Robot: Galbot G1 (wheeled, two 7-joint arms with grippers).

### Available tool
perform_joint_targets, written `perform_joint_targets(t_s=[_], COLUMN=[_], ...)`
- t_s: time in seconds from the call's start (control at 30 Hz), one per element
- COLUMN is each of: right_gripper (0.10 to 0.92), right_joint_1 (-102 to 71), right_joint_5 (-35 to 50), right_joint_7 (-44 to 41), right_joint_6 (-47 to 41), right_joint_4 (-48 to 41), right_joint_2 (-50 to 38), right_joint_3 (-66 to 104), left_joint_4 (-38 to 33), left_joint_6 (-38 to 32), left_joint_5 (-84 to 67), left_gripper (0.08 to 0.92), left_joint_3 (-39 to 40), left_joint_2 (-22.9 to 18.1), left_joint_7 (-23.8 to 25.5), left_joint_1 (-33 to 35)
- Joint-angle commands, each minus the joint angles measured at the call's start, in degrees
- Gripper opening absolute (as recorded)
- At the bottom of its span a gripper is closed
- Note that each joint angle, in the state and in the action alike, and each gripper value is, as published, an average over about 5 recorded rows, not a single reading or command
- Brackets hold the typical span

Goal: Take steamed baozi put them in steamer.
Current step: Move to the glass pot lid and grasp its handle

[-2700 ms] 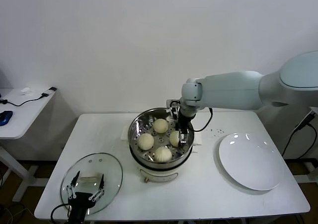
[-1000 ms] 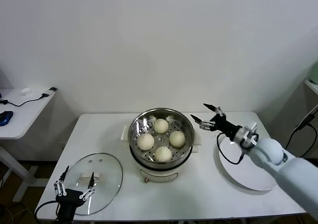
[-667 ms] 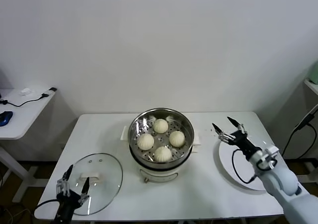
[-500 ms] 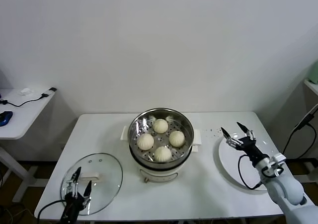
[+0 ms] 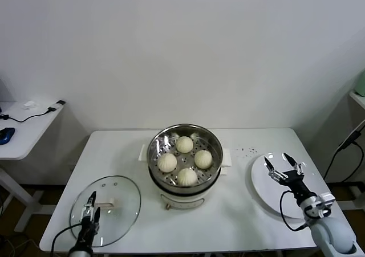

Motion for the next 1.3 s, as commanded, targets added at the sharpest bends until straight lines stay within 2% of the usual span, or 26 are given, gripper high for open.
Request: perform_joint_targets(t_s=[0.03,0.63,0.77,1.3], right_gripper=[0.823,0.823,0.823,0.823], right_joint_1=[-2.15,-2.18,-2.12,-1.31], right_joint_5=[-2.99,-6.34,-7.02,-9.13], right_joint_7=[0.03,-0.51,-0.64,-1.02], right_joint_6=[0.28,1.18,1.30,1.76], right_joint_4=[-0.52,-2.43,-2.73,-4.02], right_joint_2=[2.13,4.34,4.83,5.66], right_joint_3=[2.49,2.40,2.47,2.58], left_joint_4=[8.43,11.72,11.95,9.35], left_joint_6=[2.94,3.48,2.99,1.88], left_joint_5=[3.88,-2.31,-3.03,-7.07], left_gripper=[0.823,0.823,0.779,0.308], left_joint_3=[0.60,2.70,2.88,2.66], left_joint_2=[0.23,1.27,1.27,2.40], left_joint_7=[-2.24,-5.04,-5.19,-5.19], left_joint_1=[-7.19,-10.61,-10.68,-9.93])
